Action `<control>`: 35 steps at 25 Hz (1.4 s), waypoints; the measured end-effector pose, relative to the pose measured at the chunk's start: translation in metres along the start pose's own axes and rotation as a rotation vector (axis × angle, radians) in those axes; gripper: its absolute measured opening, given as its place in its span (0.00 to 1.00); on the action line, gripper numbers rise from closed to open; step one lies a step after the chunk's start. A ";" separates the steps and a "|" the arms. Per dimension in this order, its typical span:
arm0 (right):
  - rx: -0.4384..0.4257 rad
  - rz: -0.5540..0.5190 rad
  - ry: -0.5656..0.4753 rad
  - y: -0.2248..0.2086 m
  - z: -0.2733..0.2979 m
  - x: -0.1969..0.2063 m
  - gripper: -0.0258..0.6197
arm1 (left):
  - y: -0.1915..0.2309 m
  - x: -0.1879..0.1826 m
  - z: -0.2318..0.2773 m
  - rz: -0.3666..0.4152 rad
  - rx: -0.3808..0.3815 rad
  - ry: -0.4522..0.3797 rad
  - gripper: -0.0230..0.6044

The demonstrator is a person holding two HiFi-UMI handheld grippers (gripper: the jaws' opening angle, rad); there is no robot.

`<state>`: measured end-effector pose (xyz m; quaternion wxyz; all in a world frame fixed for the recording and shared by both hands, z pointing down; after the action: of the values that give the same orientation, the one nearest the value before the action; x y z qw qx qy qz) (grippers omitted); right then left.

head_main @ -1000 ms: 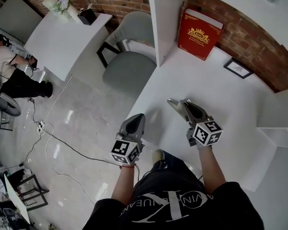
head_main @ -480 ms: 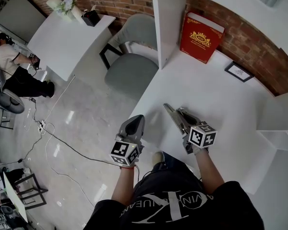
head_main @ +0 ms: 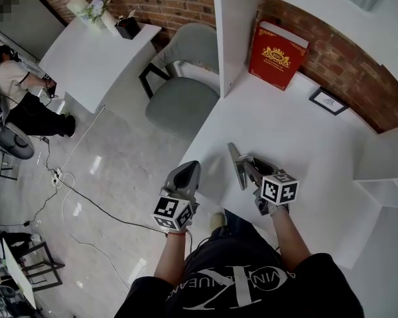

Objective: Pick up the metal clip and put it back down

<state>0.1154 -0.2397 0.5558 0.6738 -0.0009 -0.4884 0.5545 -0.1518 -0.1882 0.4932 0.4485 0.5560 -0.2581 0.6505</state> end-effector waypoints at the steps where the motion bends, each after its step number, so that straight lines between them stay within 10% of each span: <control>1: -0.001 0.004 -0.006 -0.001 -0.001 0.001 0.20 | -0.001 0.000 0.000 0.000 0.001 0.000 0.05; 35: 0.138 -0.346 -0.329 0.038 -0.095 -0.054 0.06 | -0.007 -0.032 -0.004 0.040 0.070 -0.086 0.05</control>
<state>0.1545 -0.2145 0.4498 0.6686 0.2190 -0.5453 0.4557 -0.1485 -0.1916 0.4603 0.4042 0.5934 -0.2654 0.6435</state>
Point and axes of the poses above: the fingertips, and each gripper's own axes: z forward along the fingers, y to its left, x out of its underside, the point moved 9 cm from there along -z, backward along the fingers, and after that the axes turned 4 degrees about z, right-handed, at the moved point
